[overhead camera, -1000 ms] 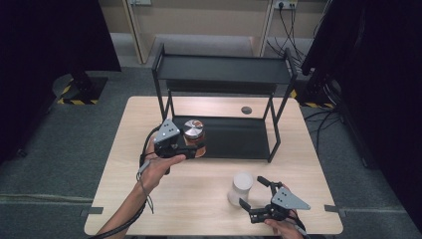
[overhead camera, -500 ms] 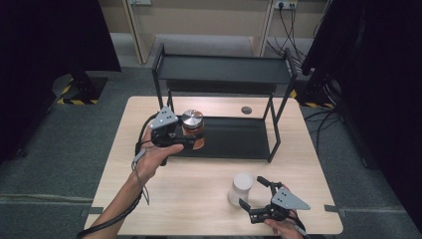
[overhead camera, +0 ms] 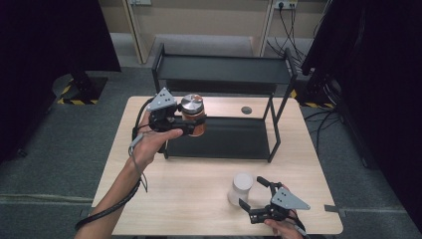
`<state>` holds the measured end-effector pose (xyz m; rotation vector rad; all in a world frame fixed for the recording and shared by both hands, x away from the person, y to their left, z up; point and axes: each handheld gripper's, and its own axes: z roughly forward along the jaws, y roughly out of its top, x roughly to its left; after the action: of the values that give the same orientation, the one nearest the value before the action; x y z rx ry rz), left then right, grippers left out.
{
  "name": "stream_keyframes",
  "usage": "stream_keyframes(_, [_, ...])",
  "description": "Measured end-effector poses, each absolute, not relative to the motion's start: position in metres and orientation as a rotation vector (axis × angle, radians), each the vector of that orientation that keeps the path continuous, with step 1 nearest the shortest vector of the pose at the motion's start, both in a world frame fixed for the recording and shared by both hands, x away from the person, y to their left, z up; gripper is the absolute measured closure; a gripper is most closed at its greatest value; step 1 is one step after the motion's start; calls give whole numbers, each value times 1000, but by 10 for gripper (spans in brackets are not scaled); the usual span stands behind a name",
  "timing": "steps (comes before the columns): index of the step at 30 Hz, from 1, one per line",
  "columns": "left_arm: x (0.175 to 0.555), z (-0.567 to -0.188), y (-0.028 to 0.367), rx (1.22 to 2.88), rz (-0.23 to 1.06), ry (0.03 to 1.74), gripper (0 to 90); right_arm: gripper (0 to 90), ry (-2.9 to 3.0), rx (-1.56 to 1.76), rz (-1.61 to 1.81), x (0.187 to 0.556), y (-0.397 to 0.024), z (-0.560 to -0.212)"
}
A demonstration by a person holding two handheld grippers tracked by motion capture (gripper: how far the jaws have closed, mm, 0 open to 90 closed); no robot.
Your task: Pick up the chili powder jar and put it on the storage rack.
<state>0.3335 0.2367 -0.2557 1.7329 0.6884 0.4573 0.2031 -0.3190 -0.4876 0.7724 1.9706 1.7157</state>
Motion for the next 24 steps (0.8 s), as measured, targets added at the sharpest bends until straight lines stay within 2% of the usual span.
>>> stream_keyframes(24, [343,-195,227,1747,513,714,306,4,1971,773,1717,204,-319,-488])
